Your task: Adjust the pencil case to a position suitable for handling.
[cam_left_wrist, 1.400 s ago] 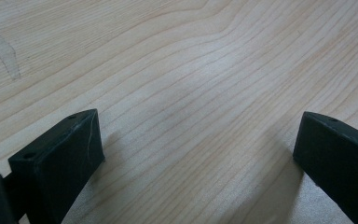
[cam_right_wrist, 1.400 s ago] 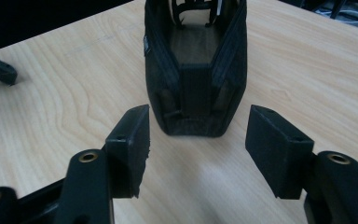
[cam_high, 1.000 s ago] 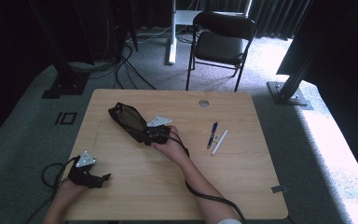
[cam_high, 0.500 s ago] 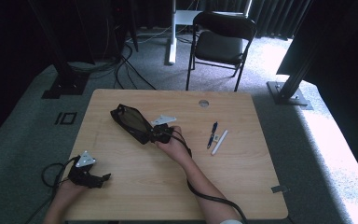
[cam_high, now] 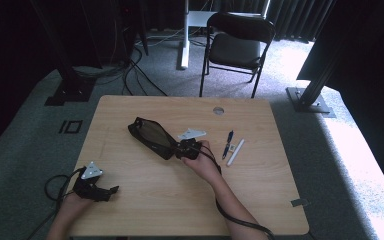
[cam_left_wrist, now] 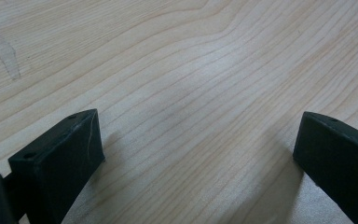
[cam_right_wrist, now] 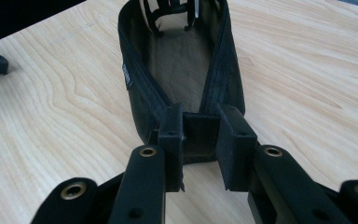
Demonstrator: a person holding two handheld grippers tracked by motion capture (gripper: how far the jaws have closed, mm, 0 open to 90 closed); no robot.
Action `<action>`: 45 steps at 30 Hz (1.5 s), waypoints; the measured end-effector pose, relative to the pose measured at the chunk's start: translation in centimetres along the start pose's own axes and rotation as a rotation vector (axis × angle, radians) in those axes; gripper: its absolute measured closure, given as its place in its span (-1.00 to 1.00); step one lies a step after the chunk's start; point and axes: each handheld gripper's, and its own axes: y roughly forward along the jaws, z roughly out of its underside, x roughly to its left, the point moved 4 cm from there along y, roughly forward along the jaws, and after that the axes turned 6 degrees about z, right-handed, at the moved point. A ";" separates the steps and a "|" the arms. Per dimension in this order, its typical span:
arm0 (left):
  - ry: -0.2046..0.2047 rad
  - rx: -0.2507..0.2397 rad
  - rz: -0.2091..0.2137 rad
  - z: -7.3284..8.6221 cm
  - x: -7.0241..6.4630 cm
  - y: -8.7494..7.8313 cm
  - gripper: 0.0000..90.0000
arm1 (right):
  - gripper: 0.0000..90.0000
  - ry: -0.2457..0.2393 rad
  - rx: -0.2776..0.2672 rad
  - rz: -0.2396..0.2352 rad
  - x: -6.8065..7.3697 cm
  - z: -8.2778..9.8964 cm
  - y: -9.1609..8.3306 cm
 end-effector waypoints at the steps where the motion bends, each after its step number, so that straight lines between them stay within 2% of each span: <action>1: 0.000 0.000 0.000 0.0 0.0 0.0 -0.96 | 0.63 -0.005 0.004 -0.001 -0.1 0.2 -0.3; 18: 0.000 0.000 0.000 0.0 0.0 0.0 -0.96 | 0.63 0.015 0.027 -0.010 -1.2 3.7 -5.1; 45: 0.000 0.000 0.000 0.0 0.0 0.0 -0.96 | 0.63 0.056 0.047 0.037 -3.2 8.8 -12.2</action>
